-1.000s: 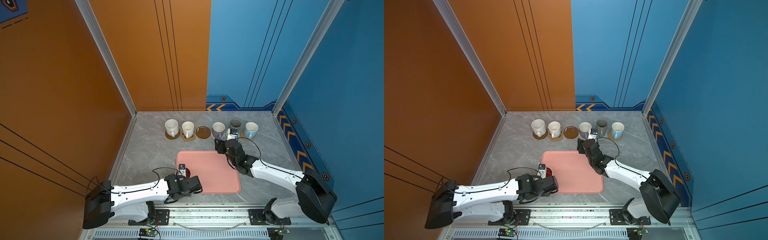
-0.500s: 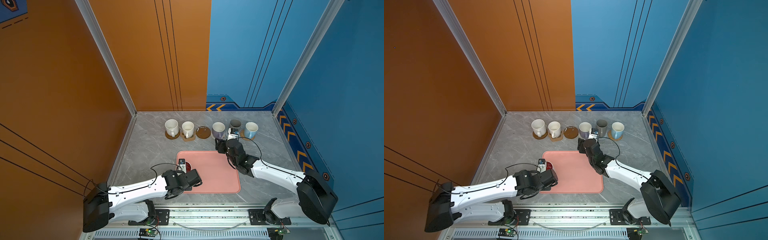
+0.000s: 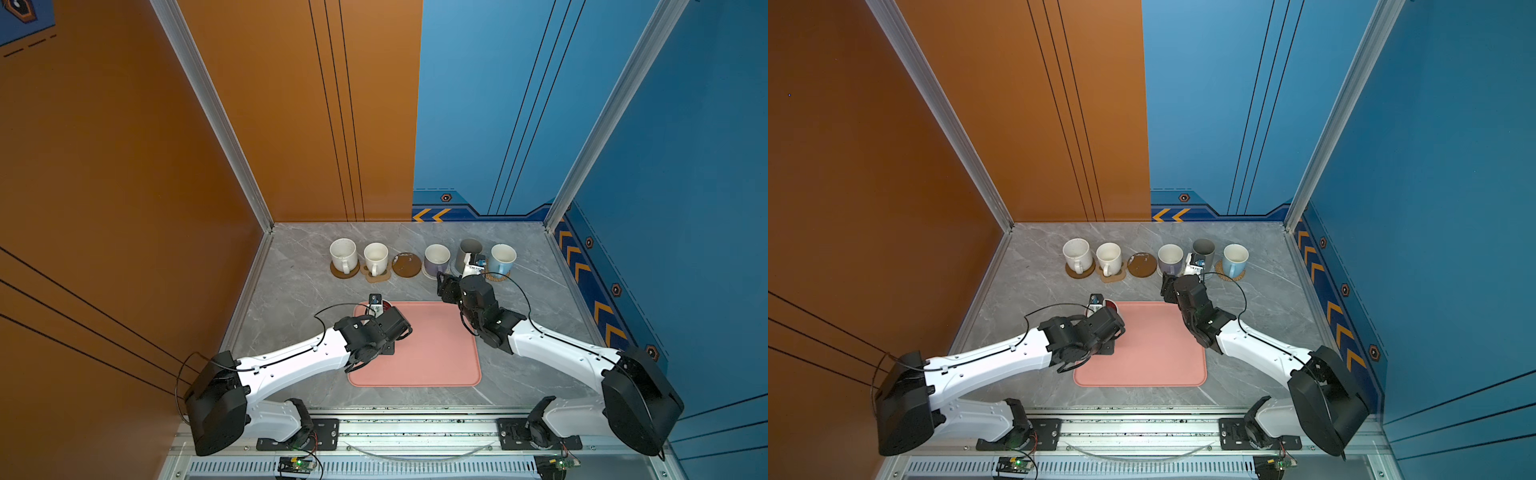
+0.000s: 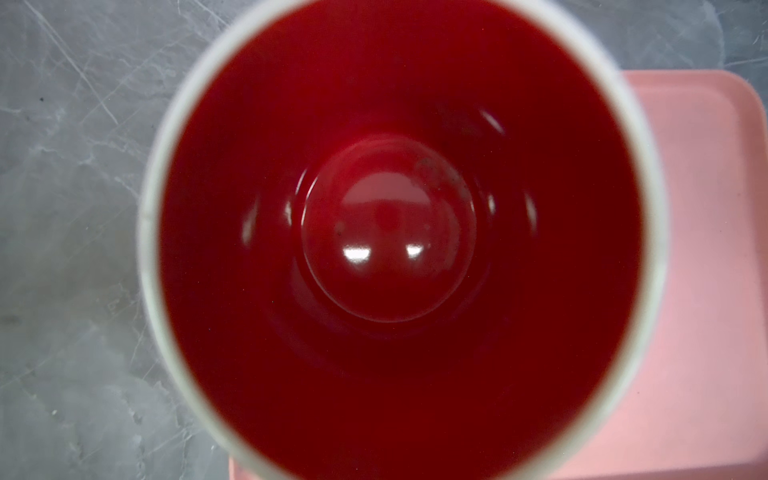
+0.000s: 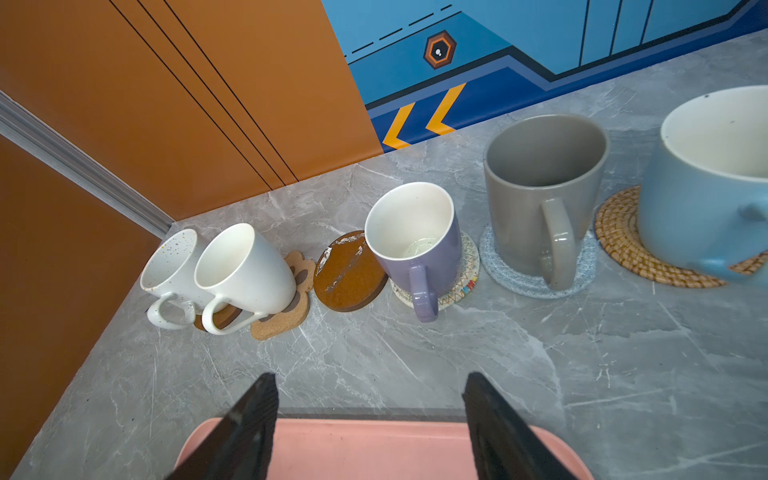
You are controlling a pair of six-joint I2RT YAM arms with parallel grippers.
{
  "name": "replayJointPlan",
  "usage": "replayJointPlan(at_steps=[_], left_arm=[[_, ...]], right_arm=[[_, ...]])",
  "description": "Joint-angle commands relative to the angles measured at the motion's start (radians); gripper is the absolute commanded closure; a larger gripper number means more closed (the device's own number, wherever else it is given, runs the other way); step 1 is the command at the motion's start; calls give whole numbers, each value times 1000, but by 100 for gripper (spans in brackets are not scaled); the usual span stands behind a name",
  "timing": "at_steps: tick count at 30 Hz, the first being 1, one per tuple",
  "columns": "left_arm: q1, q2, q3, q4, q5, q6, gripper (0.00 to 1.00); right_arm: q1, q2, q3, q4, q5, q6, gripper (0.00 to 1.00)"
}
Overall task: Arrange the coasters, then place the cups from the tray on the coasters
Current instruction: 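Lift the red-interior mug and carry it toward the empty brown coaster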
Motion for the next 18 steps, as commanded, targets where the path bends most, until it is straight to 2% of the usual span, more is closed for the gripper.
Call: replayJointPlan(at_steps=[1,18], left_arm=[[37,42,89,82,9,101,100],[189,366,436,130,104,274,100]], right_arm=[[-8,-28,-23,-24,2,9,30],[-44,-133,-86,-34,20,17,30]])
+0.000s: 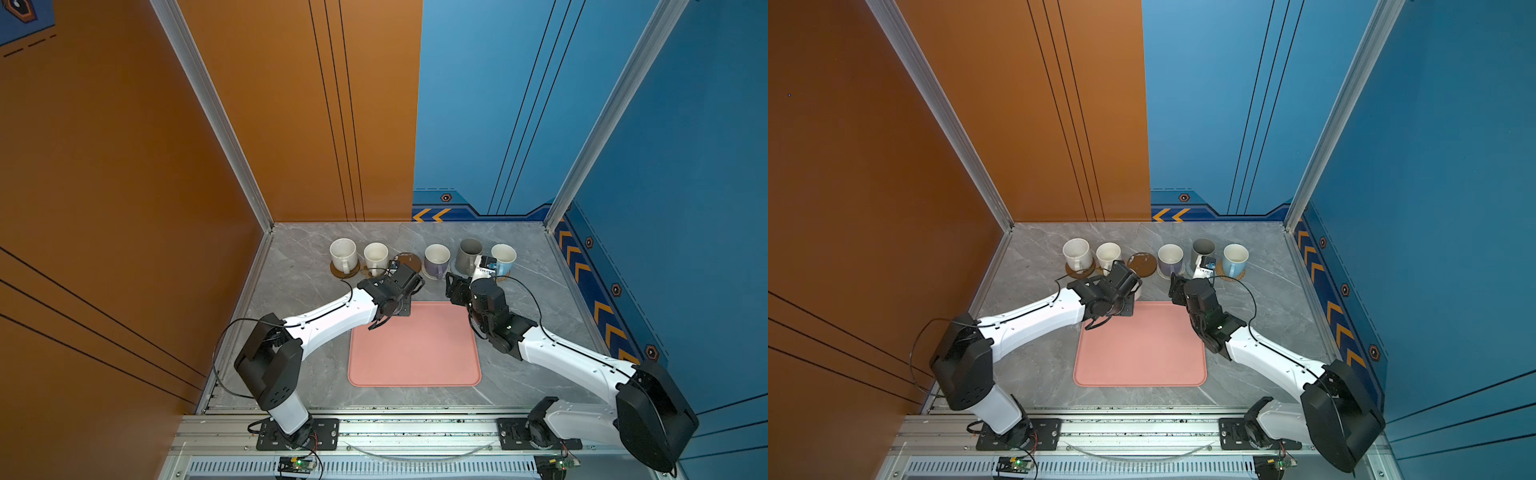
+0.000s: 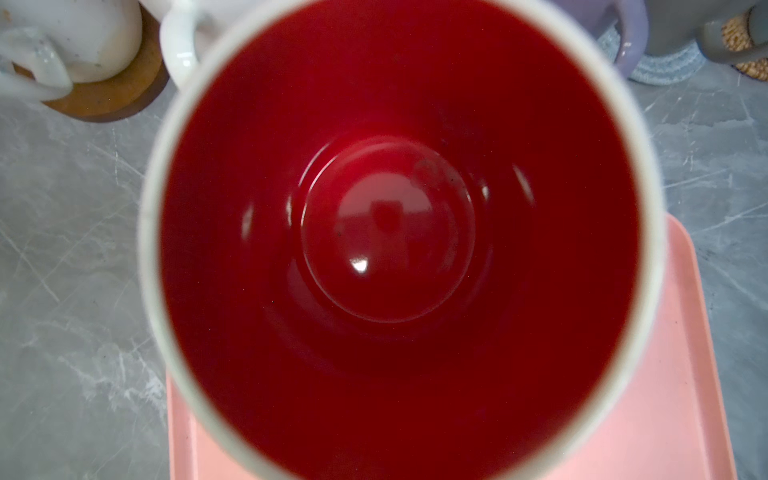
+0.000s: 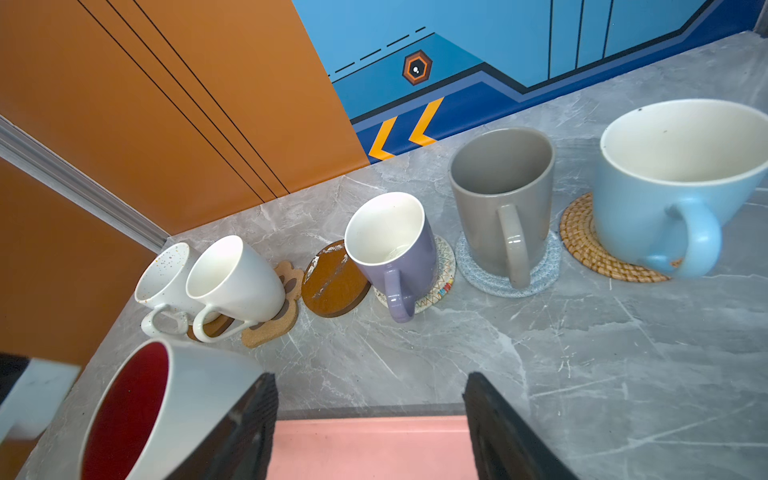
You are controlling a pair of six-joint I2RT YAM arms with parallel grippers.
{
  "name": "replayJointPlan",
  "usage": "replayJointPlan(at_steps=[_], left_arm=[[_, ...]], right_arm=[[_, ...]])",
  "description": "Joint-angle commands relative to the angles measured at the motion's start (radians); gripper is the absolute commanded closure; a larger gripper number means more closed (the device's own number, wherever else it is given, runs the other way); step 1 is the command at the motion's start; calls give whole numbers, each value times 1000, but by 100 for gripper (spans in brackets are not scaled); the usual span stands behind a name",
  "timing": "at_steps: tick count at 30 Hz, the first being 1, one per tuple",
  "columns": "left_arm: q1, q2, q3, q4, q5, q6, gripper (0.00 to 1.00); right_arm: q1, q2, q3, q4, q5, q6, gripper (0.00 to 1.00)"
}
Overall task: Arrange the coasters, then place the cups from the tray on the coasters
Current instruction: 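Lift the red-interior mug and carry it toward the empty brown coaster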
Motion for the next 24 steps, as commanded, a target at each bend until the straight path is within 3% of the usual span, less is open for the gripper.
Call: replayJointPlan(at_steps=[1,24], left_arm=[[28,43,102,55,23,52,100],[144,407,523,-12,48,136,100]], right_arm=[[-11,-44,-25,-32,23,16,30],[-66,-167,-96,-59,36,22,30]])
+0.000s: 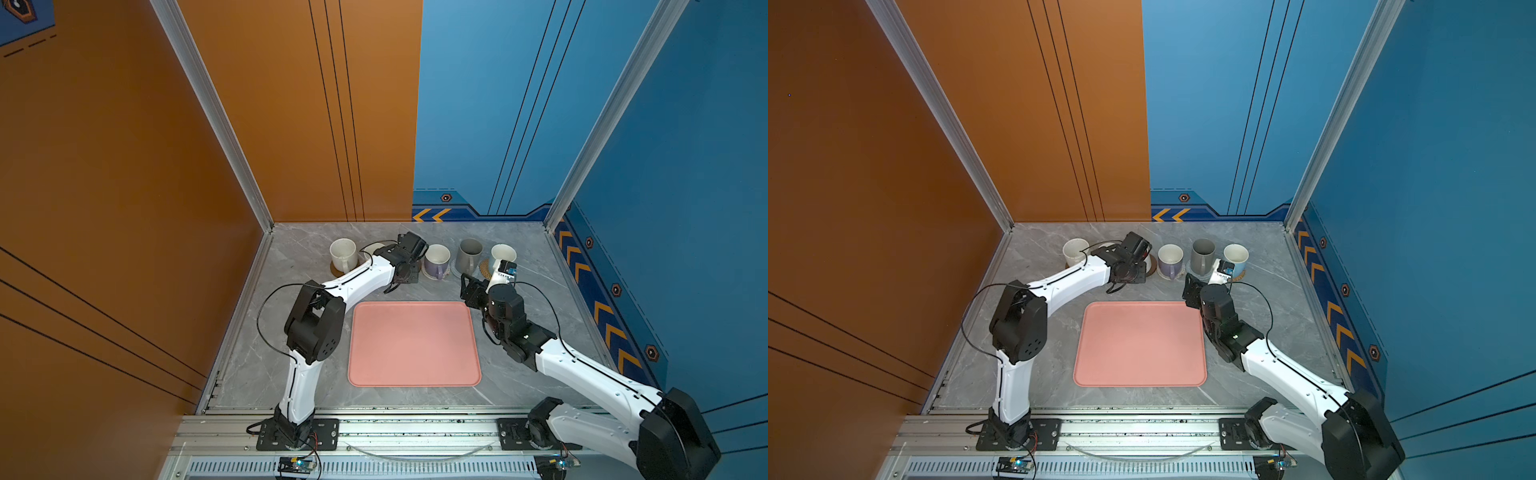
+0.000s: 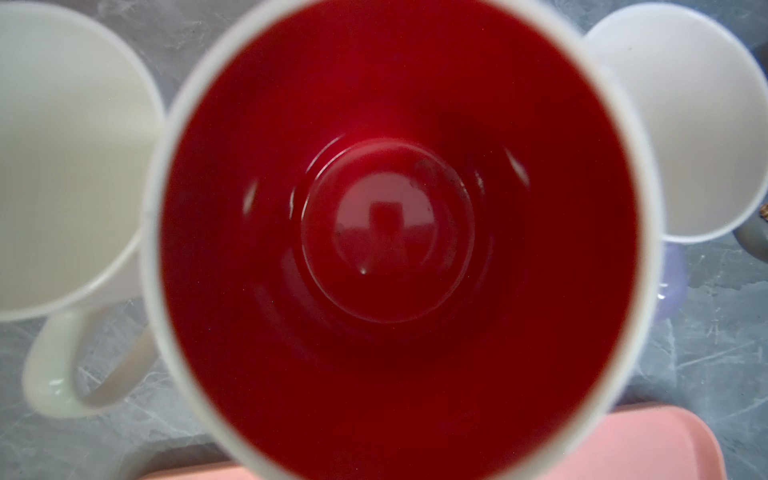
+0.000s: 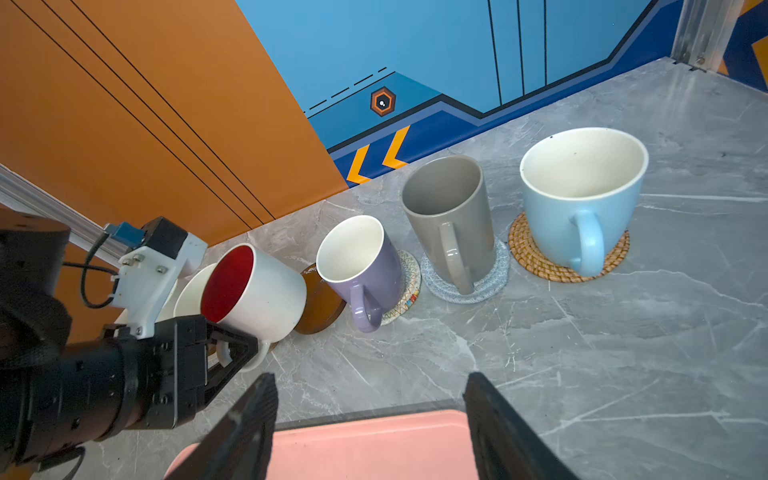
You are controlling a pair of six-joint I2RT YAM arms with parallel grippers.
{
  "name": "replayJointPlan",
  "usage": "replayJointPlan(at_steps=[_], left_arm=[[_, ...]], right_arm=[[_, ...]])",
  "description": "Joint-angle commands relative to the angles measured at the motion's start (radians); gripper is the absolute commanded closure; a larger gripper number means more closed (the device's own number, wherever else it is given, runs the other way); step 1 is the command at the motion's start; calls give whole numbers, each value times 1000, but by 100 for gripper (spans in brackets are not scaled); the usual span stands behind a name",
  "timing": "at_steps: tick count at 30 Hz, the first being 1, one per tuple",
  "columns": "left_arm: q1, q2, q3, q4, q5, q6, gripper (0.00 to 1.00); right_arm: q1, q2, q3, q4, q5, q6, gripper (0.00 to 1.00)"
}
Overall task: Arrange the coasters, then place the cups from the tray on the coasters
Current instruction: 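Lift the red-interior mug and carry it toward the empty brown coaster, then lower the red-interior mug onto the brown round coaster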
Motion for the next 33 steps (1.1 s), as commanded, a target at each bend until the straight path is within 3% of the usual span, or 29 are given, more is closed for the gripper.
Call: replayJointPlan(at_steps=[1,33], left_arm=[[12,24,93,-6,-15,30,100],[39,181,260,-52,-49,-3,100]], right_arm=[[-9,-20,-19,-25,28,16,30],[-29,-17,-31,-17,2,25,30]])
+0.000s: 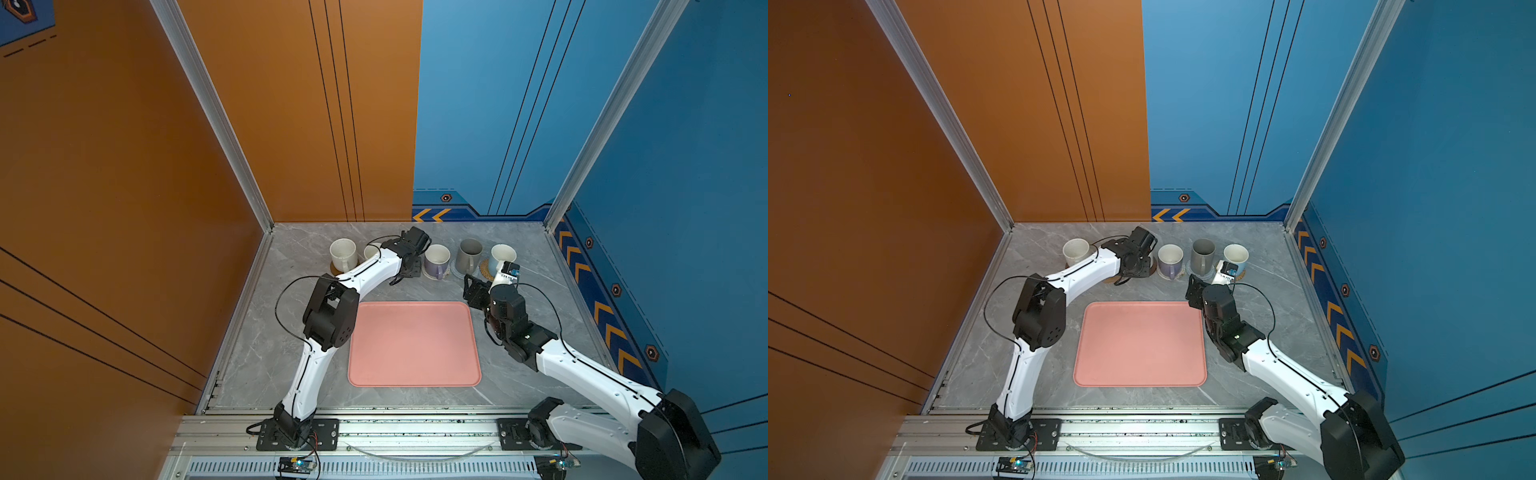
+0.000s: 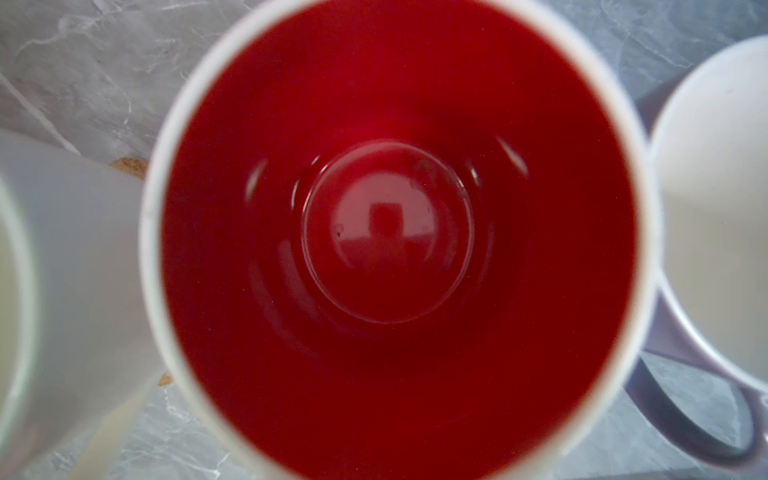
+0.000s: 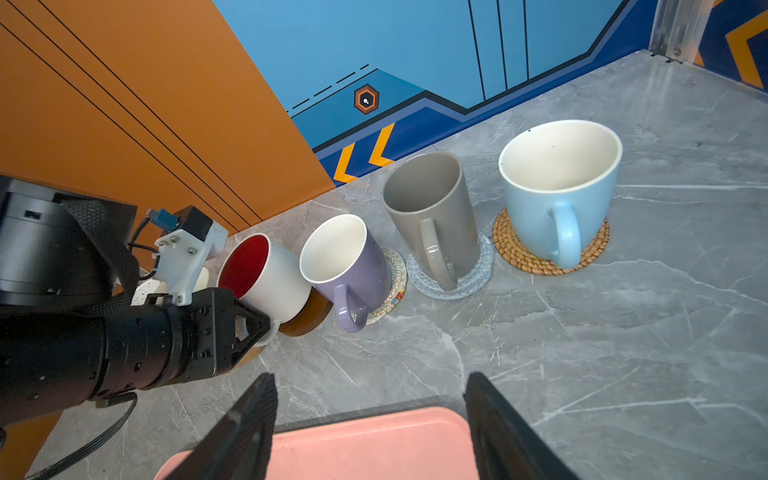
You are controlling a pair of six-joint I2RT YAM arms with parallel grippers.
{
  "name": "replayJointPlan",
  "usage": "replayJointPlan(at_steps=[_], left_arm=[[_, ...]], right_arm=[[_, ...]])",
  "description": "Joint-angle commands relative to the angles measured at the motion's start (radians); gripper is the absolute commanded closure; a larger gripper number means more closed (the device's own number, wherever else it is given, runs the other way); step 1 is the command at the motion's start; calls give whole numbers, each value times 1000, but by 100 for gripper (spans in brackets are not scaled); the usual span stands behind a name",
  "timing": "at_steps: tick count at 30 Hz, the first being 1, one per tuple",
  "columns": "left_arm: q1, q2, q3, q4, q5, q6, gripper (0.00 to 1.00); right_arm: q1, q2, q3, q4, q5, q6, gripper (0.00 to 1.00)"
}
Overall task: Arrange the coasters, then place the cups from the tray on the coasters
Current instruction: 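Lower the red-interior mug onto the brown round coaster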
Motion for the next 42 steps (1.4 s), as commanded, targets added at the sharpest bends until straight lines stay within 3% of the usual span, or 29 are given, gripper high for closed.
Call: replayJointPlan(at_steps=[1,42], left_arm=[[15,3,54,21,-42,-18,100],[24,44,84,21,-12,-25,100]], right_arm=[[-6,-17,-16,-11,3,9,30],[-13,-13,-19,-9,0,12,30]])
